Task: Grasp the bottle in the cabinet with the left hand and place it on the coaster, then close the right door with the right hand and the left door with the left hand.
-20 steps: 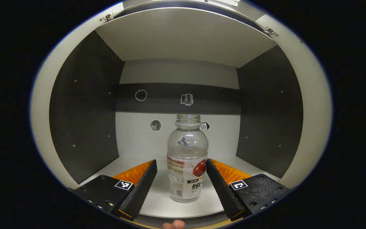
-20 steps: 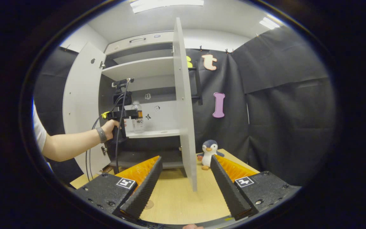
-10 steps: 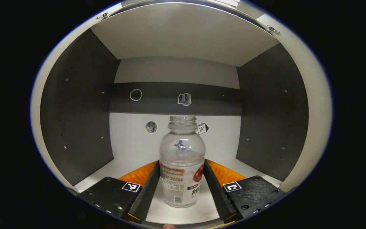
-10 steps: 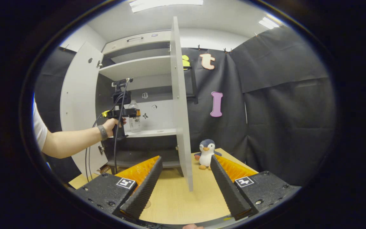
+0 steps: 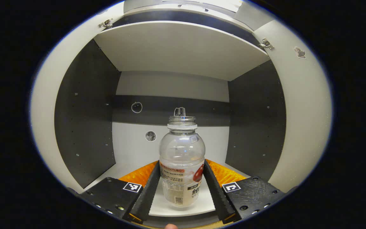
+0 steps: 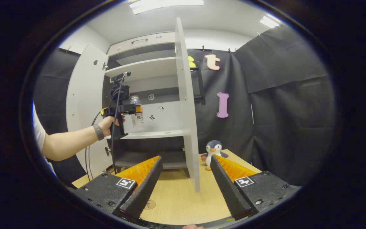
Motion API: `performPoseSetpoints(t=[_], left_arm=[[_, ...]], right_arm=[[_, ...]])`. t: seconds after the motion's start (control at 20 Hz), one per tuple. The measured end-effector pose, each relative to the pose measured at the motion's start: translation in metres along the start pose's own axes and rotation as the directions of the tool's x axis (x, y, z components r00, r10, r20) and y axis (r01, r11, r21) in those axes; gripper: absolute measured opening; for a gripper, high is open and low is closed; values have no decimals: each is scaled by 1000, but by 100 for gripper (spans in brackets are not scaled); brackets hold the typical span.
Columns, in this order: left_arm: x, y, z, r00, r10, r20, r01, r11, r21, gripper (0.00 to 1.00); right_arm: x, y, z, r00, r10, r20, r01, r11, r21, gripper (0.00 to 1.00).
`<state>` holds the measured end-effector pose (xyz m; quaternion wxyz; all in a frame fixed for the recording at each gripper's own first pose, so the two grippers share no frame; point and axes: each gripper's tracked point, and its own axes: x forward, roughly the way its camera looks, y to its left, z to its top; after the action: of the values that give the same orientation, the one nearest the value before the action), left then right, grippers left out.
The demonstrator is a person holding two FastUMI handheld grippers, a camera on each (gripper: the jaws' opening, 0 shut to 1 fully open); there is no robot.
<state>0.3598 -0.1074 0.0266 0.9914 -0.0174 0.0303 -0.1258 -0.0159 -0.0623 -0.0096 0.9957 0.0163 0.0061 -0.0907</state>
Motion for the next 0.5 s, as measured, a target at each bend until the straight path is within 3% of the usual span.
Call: performPoseSetpoints(t=[0.25, 0.3, 0.4, 0.5], left_arm=[[-70, -3, -17, 1000, -22, -13, 22, 999, -31, 77], [-85, -3, -25, 1000, -22, -19, 22, 999, -38, 77], [-114, -2, -36, 1000, -17, -4, 17, 999, -37, 77], [-139, -3, -51, 1000, -8, -5, 7, 1000, -22, 76]], right_arm=[[-6, 14, 5, 998, 57, 19, -57, 998, -15, 95], [-8, 15, 6, 997, 68, 23, -68, 997, -23, 99], [-10, 18, 8, 996, 84, 29, -83, 996, -39, 95], [-12, 20, 9, 994, 101, 30, -100, 994, -44, 99]])
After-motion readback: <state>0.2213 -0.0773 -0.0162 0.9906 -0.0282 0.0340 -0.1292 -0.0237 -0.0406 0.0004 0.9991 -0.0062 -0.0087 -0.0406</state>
